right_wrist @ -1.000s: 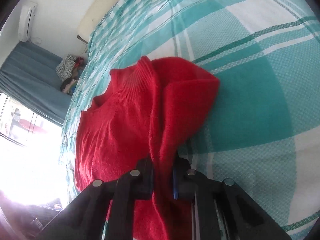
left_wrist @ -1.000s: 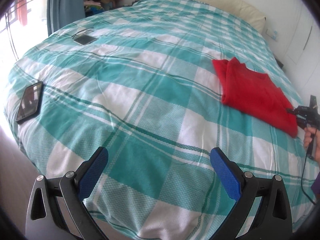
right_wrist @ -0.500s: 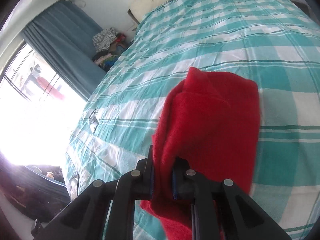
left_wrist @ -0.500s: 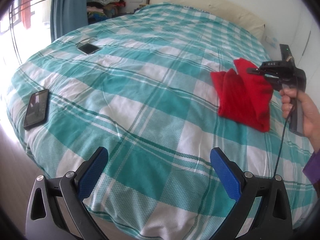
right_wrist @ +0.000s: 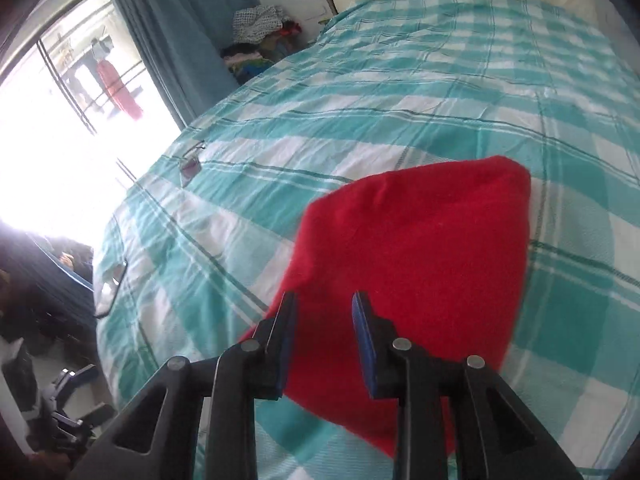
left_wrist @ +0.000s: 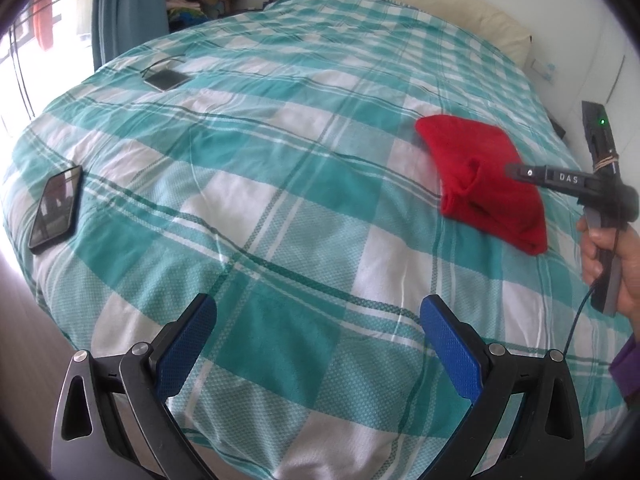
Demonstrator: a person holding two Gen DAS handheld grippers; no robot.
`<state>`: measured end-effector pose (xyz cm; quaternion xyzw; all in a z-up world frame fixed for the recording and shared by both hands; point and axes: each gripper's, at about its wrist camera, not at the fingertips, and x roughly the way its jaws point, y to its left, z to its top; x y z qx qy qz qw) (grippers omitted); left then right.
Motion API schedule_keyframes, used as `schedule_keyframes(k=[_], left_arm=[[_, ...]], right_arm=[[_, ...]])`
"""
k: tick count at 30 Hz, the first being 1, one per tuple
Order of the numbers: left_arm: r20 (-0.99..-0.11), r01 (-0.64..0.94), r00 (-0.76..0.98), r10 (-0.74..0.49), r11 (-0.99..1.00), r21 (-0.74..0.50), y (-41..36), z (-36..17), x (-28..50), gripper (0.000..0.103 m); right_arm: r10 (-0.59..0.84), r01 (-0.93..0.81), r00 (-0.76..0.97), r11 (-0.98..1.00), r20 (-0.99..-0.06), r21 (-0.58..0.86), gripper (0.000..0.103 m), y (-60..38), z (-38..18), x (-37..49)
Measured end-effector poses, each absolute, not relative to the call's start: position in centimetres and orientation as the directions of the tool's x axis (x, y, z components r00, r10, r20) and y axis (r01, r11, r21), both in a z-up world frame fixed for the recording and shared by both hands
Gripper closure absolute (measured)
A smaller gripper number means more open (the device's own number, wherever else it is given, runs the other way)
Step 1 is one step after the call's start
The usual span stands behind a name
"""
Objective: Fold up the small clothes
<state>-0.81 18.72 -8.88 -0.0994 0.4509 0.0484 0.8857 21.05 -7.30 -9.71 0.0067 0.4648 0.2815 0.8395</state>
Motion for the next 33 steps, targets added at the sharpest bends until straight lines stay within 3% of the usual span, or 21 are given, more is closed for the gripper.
schedule_keyframes(k=[5, 9, 12, 18, 25, 26, 29, 33], left_arm=[[-0.803, -0.131, 0.596, -0.004, 0.986, -0.101, 16.5, -8.0, 0.1, 0.001], [-0.802, -0.087, 0.597, 0.007, 0.995, -0.056, 15.2, -7.7, 0.0, 0.001], [-0.802, -0.064, 0.598, 0.015, 0.998, -0.029, 14.6, -8.0, 0.0, 0.001], [-0.837, -0.035, 0.546, -0.031, 0.998, -0.06, 12.9, -8.7, 1.3, 0.001], [-0.861, -0.01, 0.507, -0.03, 0.999, -0.041, 10.9, -9.6, 1.7, 0.001], [-0.867, -0.002, 0.498, -0.031, 0.999, -0.037, 10.5, -9.7, 1.9, 0.001], [-0.869, 0.034, 0.494, -0.026, 0.999, -0.011, 9.2, -9.6, 2.2, 0.001], [-0.863, 0.071, 0.506, -0.007, 0.997, 0.034, 7.6, -9.3, 2.7, 0.001]], right_arm=[[0.449, -0.561, 0.325, 0.8, -0.833, 0.212, 0.072, -4.7, -16.4, 15.8], [0.528, -0.521, 0.37, 0.799, -0.764, 0.3, 0.073, -7.8, -13.0, 13.3], [0.474, -0.464, 0.476, 0.851, -0.74, 0.246, 0.073, -11.7, -10.3, 12.3], [0.386, -0.403, 0.41, 0.889, -0.827, 0.216, 0.072, -14.1, -15.4, 13.4], [0.394, -0.307, 0.453, 0.911, -0.8, 0.275, 0.072, -16.7, -14.6, 8.4], [0.381, -0.294, 0.466, 0.918, -0.799, 0.267, 0.069, -17.2, -14.3, 7.5], [0.265, -0.216, 0.508, 0.96, -0.82, 0.176, 0.035, -18.5, -13.5, 5.4], [0.13, -0.109, 0.525, 0.99, -0.841, 0.085, 0.025, -20.0, -12.3, 4.0]])
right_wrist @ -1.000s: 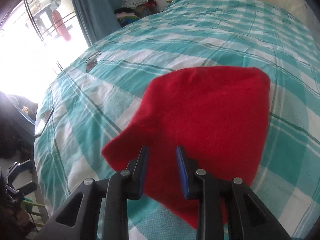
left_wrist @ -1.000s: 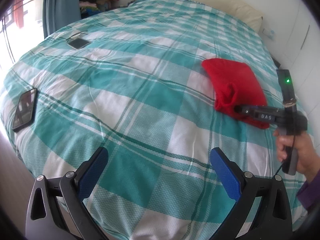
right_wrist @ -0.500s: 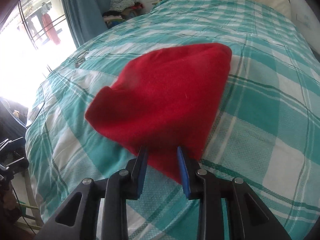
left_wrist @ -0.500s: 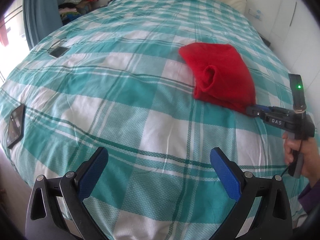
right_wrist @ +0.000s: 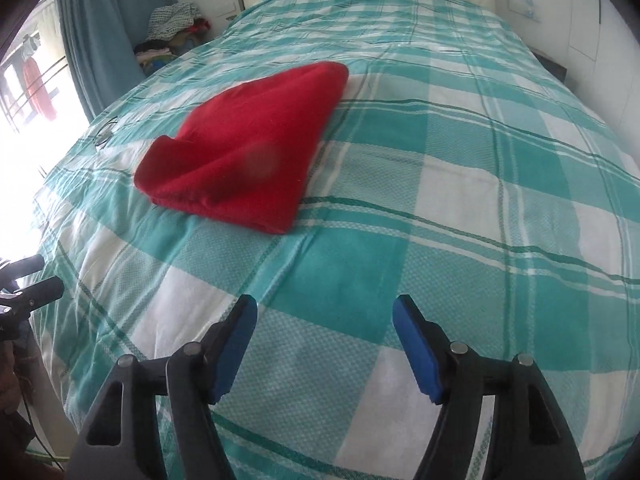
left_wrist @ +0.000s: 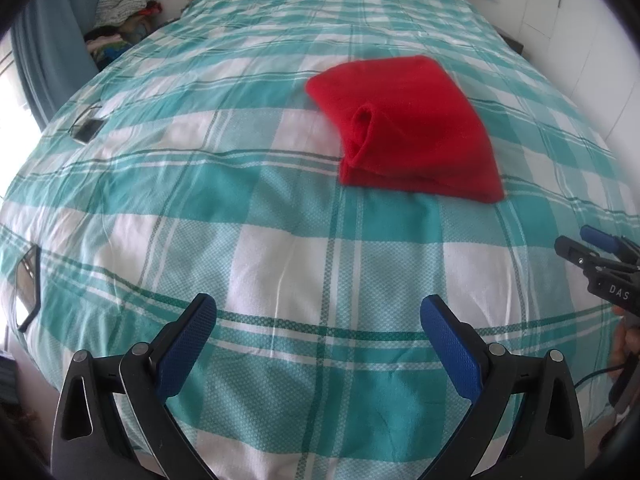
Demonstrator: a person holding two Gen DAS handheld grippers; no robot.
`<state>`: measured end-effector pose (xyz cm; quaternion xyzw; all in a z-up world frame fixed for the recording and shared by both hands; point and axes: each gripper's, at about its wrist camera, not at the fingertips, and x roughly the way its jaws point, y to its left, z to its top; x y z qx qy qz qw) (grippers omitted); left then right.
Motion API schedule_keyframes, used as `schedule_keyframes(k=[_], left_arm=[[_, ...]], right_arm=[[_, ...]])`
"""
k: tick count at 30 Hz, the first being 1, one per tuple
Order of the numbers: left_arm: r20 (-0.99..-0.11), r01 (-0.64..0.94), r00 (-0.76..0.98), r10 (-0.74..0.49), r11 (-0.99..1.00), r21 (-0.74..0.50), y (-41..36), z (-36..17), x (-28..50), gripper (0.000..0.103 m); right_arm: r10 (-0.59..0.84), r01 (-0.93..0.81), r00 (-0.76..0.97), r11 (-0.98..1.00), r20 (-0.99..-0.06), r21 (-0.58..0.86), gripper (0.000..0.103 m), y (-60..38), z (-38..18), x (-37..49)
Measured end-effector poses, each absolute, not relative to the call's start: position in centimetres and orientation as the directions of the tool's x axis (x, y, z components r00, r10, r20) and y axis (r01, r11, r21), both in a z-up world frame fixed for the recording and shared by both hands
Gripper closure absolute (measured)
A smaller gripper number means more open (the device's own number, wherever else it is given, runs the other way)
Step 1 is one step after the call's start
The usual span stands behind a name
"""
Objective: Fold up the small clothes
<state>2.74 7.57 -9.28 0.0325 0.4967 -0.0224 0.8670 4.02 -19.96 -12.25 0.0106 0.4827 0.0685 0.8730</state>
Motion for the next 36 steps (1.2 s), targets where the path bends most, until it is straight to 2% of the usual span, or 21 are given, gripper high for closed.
schedule_keyframes(k=[2, 7, 13, 19, 21, 23, 29, 32, 36], left_arm=[[-0.867, 0.079, 0.499, -0.004, 0.996, 0.041, 7.0, -9.5, 3.2, 0.001], [-0.882, 0.075, 0.471, -0.009, 0.997, 0.03, 6.3, -10.4, 3.9, 0.001], [-0.893, 0.061, 0.45, -0.003, 0.998, 0.028, 6.5, -11.1, 4.5, 0.001], [-0.88, 0.031, 0.456, -0.137, 0.99, -0.138, 8.0, -9.2, 9.3, 0.001], [-0.864, 0.024, 0.462, -0.2, 0.977, -0.213, 8.2, -8.6, 12.6, 0.001], [-0.857, 0.015, 0.466, -0.219, 0.971, -0.239, 8.2, -8.7, 16.2, 0.001], [-0.894, -0.016, 0.436, -0.105, 0.992, -0.124, 7.7, -12.2, 24.0, 0.001], [-0.919, -0.033, 0.386, -0.078, 0.995, -0.098, 8.5, -14.5, 25.8, 0.001], [-0.915, -0.033, 0.364, -0.171, 0.98, -0.197, 8.5, -15.5, 26.3, 0.001]], right_arm=[[0.073, -0.063, 0.531, 0.997, -0.844, 0.047, 0.021, -20.8, -11.9, 3.7], [-0.025, -0.028, 0.528, 0.998, -0.849, -0.047, 0.021, -21.4, -11.4, 4.0], [-0.069, -0.029, 0.522, 0.995, -0.85, -0.098, 0.021, -21.2, -11.6, 4.7], [-0.09, -0.048, 0.518, 0.99, -0.851, -0.133, 0.021, -20.4, -12.3, 5.8], [-0.041, -0.063, 0.531, 0.994, -0.846, -0.087, 0.021, -20.4, -12.1, 7.0], [0.059, -0.068, 0.554, 0.997, -0.83, 0.026, 0.021, -20.7, -11.4, 9.1], [0.433, -0.099, 0.539, 0.885, -0.723, 0.456, 0.021, -21.3, -11.9, 18.7], [0.498, -0.069, 0.493, 0.84, -0.714, 0.538, 0.021, -20.4, -14.2, 22.8], [0.542, -0.023, 0.479, 0.794, -0.691, 0.607, 0.019, -19.5, -17.2, 25.6]])
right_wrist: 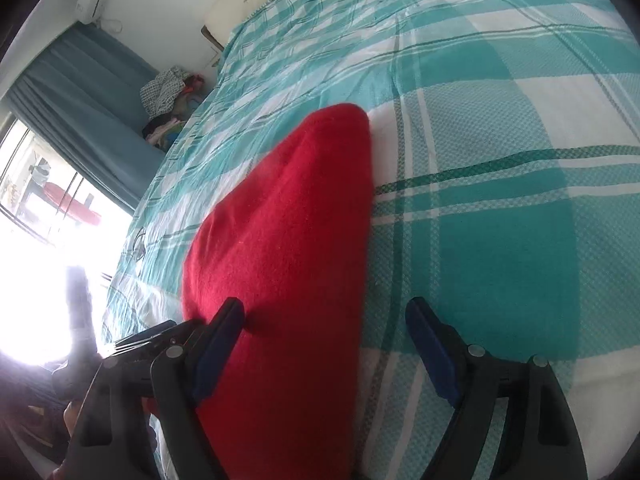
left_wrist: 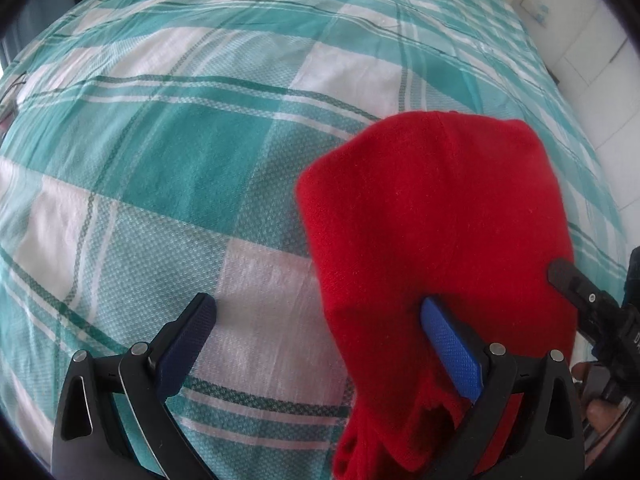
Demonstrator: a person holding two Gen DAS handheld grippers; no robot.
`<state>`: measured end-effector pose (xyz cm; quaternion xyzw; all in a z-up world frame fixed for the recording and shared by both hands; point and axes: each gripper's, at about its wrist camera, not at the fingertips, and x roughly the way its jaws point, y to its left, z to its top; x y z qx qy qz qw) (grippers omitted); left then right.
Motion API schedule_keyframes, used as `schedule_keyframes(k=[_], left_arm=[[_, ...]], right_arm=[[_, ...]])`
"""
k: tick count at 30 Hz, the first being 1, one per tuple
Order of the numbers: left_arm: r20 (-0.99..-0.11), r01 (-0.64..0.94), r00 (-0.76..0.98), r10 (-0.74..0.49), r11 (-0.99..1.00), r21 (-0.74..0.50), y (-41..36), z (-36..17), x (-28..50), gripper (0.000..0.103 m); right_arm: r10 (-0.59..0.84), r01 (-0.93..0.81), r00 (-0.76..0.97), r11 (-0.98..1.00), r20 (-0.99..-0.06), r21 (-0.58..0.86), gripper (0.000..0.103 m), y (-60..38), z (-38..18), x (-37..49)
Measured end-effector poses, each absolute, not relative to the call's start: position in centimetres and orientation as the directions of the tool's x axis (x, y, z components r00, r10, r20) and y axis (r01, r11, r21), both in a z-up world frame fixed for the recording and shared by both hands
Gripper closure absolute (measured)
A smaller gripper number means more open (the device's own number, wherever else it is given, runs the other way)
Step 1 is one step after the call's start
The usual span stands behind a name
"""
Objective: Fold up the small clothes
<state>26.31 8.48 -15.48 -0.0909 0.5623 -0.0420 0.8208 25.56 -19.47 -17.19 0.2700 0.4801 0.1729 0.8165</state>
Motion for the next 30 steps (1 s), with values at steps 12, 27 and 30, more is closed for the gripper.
schedule_keyframes(k=[12, 27, 30], left_arm=[[-0.847, 0.166, 0.519, -0.116, 0.986, -0.034, 2.8, -11.9, 23.2, 0.087], [-0.774, 0.118, 0.628, -0.077, 0.993, -0.003, 4.0, -7.1, 19.0, 0.018], [-0.774, 0.096, 0.632, 0.031, 0.988, 0.117, 4.2, -9.1, 14.9, 0.015]], right_arm=[[0.158, -0.279, 0.639, 0.96, -0.752, -0.036, 0.076, -8.4, -12.3, 21.3], [0.216, -0.183, 0.71, 0.976, -0.67, 0.121, 0.006, -17.2, -4.6, 19.6], [0.116, -0.108, 0.667, 0.992, -0.736, 0.058, 0.006, -20.9, -7.5, 16.2]])
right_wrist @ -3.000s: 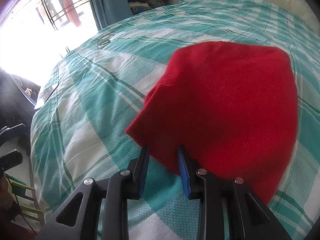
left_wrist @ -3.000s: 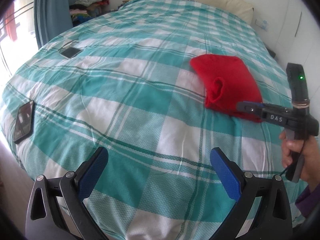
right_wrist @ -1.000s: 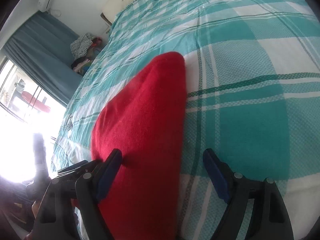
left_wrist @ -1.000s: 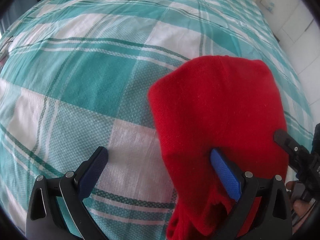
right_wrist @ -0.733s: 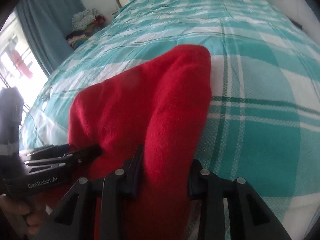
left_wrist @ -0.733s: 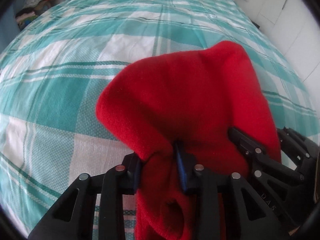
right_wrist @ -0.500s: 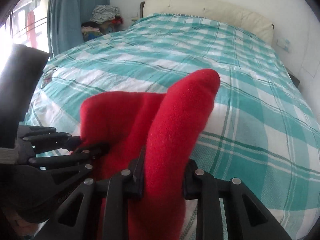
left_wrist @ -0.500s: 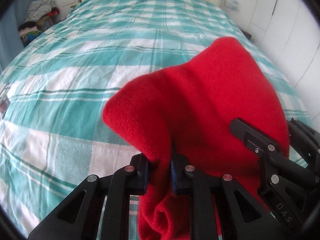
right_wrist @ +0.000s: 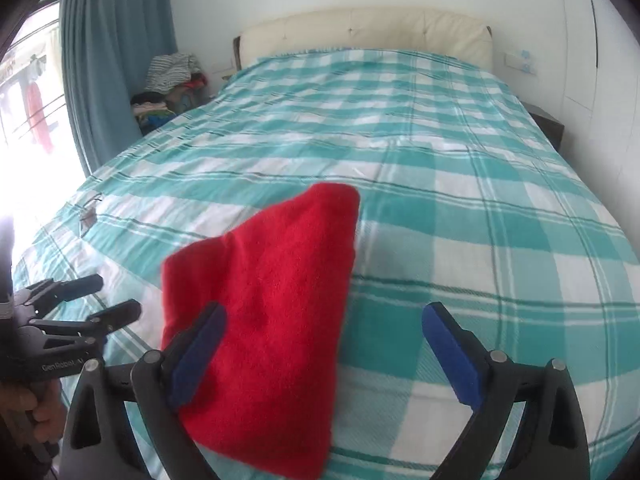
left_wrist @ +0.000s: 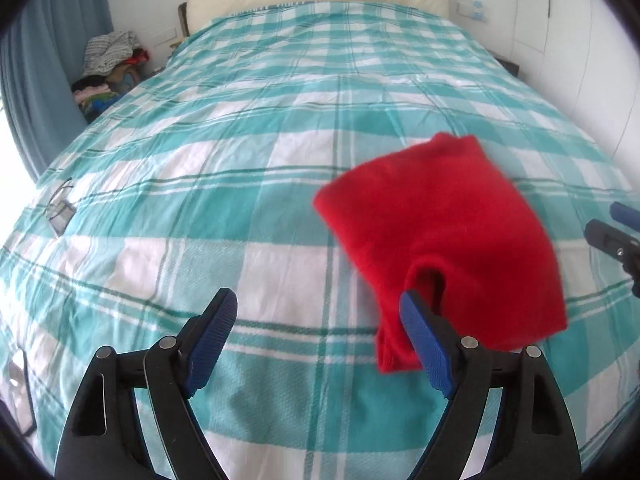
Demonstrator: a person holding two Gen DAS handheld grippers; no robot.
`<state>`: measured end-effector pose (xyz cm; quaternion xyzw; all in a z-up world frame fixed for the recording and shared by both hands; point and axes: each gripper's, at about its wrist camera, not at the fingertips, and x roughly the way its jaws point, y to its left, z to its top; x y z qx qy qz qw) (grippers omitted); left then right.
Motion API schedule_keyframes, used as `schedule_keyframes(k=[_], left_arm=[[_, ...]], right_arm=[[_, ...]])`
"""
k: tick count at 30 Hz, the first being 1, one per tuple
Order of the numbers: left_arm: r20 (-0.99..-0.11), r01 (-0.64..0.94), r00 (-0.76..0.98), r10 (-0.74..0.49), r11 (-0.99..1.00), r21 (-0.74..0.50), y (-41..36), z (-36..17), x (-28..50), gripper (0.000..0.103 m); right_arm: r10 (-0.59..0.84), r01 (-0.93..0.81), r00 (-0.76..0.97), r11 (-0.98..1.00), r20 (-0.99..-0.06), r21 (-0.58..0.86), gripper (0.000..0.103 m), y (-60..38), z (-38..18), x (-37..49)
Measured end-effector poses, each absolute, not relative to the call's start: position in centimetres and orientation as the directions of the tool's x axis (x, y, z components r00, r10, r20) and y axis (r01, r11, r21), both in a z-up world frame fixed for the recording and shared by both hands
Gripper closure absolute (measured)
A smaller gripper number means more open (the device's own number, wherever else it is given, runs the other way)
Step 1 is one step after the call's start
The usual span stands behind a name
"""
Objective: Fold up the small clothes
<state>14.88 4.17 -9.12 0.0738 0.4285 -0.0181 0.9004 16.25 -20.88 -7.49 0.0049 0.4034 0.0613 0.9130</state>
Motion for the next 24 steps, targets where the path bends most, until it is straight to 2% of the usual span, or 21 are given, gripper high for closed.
schedule_keyframes(k=[3, 9, 11, 15, 18, 24], left_arm=[[-0.76, 0.093, 0.641, 0.104, 0.973, 0.211, 3.8, -8.9, 10.8, 0.005], [-0.68, 0.024, 0.715, 0.163, 0.966, 0.257, 3.1, -2.4, 5.9, 0.001], [-0.656, 0.014, 0.74, 0.148, 0.972, 0.234, 3.1, -0.4, 4.7, 0.001], [-0.707, 0.028, 0.704, 0.075, 0.991, 0.132, 3.3, 1.6, 3.6, 0.001], [-0.73, 0.016, 0.677, 0.093, 0.99, 0.142, 2.8, 1.8, 2.5, 0.001], [-0.772, 0.064, 0.634, 0.05, 0.991, 0.117, 2.4, 1.4, 0.6, 0.001]], right_arm=[[0.047, -0.067, 0.614, 0.998, -0.788, 0.007, 0.006, -22.8, -8.6, 12.0], [0.066, -0.094, 0.615, 0.995, -0.786, 0.01, 0.006, -22.4, -4.9, 4.4], [0.07, -0.099, 0.637, 0.995, -0.767, 0.009, 0.006, -21.7, -3.1, 2.5], [0.081, -0.099, 0.663, 0.995, -0.744, 0.02, 0.004, -20.9, 0.0, 0.3], [0.087, -0.121, 0.663, 0.993, -0.744, 0.008, 0.003, -19.8, 1.2, -0.6], [0.104, -0.145, 0.642, 0.989, -0.76, 0.013, 0.003, -18.4, 2.2, -1.9]])
